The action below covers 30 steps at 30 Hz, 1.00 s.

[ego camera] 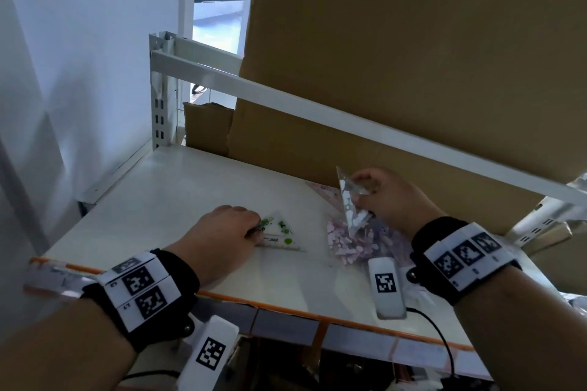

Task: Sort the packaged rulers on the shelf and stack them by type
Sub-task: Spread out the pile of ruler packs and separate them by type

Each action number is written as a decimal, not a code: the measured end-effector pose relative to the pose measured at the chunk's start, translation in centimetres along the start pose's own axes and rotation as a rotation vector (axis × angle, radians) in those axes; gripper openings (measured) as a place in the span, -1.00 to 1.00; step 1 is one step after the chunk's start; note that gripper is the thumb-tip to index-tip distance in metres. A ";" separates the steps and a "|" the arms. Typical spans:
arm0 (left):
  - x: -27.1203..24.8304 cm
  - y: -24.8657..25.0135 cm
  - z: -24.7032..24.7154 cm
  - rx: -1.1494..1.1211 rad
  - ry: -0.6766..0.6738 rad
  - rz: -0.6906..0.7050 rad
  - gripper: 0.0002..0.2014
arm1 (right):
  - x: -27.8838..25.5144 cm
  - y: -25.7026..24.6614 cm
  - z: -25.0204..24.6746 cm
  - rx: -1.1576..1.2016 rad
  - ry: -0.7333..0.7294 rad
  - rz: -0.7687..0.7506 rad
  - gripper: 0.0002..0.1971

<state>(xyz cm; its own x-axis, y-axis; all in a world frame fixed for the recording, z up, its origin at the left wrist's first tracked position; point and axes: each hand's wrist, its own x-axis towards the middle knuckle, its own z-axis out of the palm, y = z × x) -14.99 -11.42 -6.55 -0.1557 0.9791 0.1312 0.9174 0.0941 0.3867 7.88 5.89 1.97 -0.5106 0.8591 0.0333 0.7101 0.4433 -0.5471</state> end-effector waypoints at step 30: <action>0.4 -0.5 0.4 -0.005 -0.008 0.014 -0.78 | -1.6 -2.3 3.2 -0.861 -0.431 -0.148 -0.50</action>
<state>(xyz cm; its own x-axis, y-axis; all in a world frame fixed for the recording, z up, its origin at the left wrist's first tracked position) -15.40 -10.97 -7.03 -0.1401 0.9816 0.1295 0.9176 0.0796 0.3894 5.53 2.65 0.51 -0.6352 0.6884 -0.3502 0.6485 0.7216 0.2423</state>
